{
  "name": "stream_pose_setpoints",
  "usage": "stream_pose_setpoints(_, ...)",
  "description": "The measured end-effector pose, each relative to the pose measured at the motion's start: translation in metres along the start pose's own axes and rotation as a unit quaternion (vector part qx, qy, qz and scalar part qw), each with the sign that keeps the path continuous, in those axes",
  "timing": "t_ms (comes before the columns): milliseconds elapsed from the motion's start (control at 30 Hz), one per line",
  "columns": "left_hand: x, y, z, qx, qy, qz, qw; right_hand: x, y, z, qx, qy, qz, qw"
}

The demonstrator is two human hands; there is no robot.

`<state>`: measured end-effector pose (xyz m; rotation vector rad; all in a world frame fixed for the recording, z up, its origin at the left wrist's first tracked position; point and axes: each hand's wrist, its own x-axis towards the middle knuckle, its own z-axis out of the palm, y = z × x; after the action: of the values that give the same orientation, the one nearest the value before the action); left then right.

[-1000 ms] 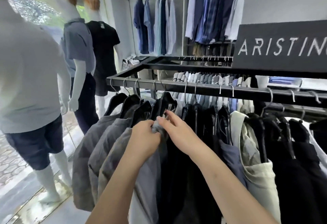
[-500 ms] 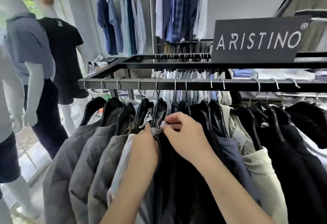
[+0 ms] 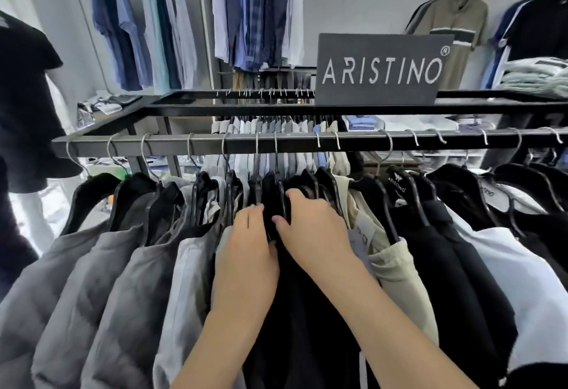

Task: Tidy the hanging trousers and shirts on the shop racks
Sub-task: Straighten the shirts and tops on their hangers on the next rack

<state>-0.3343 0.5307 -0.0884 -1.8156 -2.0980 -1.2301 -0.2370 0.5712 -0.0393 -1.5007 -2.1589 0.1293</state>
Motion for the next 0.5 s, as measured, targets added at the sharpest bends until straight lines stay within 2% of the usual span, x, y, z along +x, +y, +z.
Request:
stream_pose_setpoints(67, 0.000, -0.005, -0.005, 0.031, -0.016, 0.013, 0.999, 0.001, -0.002, -0.005, -0.017, 0.004, -0.002, 1.000)
stream_pose_setpoints(367, 0.009, -0.028, -0.022, 0.055, -0.036, -0.069, 0.995, 0.006, 0.029, -0.016, 0.006, 0.036, 0.037, 0.999)
stream_pose_setpoints(500, 0.003, -0.013, -0.012, 0.157, -0.072, -0.048, 0.984, 0.004, 0.029, -0.018, 0.061, 0.007, 0.048, 0.997)
